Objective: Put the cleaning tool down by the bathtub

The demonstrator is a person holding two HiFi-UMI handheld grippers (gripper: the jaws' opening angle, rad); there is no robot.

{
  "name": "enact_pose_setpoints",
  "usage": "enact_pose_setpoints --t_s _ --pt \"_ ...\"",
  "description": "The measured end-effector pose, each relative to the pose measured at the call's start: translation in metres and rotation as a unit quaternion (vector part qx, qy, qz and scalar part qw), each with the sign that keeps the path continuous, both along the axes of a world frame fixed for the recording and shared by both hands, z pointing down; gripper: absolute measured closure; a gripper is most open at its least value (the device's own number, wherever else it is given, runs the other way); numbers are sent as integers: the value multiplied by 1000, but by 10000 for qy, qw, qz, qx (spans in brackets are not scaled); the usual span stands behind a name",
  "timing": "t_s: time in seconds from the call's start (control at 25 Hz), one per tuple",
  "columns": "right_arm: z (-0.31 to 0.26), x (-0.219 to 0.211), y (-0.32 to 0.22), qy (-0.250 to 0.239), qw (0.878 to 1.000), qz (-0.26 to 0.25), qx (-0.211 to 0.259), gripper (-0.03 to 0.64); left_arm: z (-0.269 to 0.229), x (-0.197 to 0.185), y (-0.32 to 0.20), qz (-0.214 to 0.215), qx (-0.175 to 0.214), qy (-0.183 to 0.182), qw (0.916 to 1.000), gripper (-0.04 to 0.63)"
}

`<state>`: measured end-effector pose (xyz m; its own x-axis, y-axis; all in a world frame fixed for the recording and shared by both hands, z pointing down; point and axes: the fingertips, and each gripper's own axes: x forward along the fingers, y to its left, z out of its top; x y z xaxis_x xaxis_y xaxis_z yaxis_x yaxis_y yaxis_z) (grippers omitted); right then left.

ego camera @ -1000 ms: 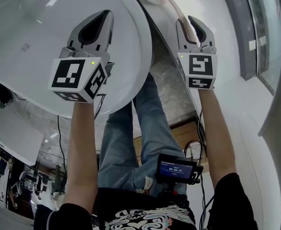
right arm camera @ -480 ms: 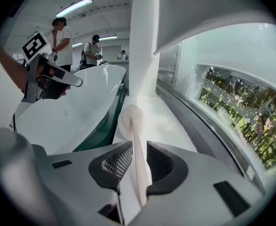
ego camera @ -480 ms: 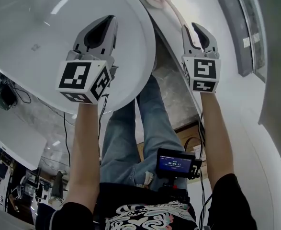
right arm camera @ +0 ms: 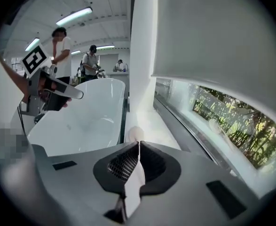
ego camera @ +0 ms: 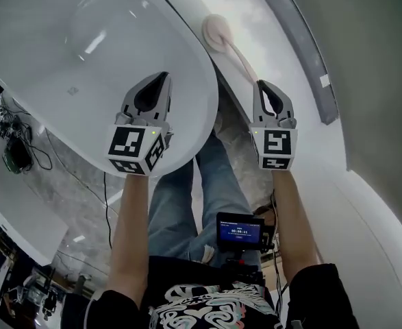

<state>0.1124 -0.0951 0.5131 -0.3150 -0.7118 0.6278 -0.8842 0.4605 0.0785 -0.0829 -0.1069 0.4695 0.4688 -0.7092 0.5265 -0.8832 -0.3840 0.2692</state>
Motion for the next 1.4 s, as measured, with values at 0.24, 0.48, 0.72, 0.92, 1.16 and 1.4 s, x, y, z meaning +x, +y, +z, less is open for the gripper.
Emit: enact_pose_setpoints --t_s 0.24,0.48,0.72,0.92,1.16,1.4 --pt "-70 -6 14 -241 9993 141 258 589 -50 5 17 -18 199 84 9998 580" --pt "-154 1 26 -700 9942 488 662 589 -120 1 26 105 641 -5 9979 580" --pt "-232 -4 61 -863 9890 664 999 589 -188 -11 54 168 932 0 9955 580" --pt "-269 -8 79 -1094 9826 954 1162 589 -240 -22 69 117 1266 255 9916 580" --pt "-308 -16 91 -1021 9811 1050 1266 589 -285 -21 80 208 1447 322 9887 580" --pt "-352 -26 95 -1279 9757 1057 1430 589 -331 -26 83 188 1705 240 9849 580"
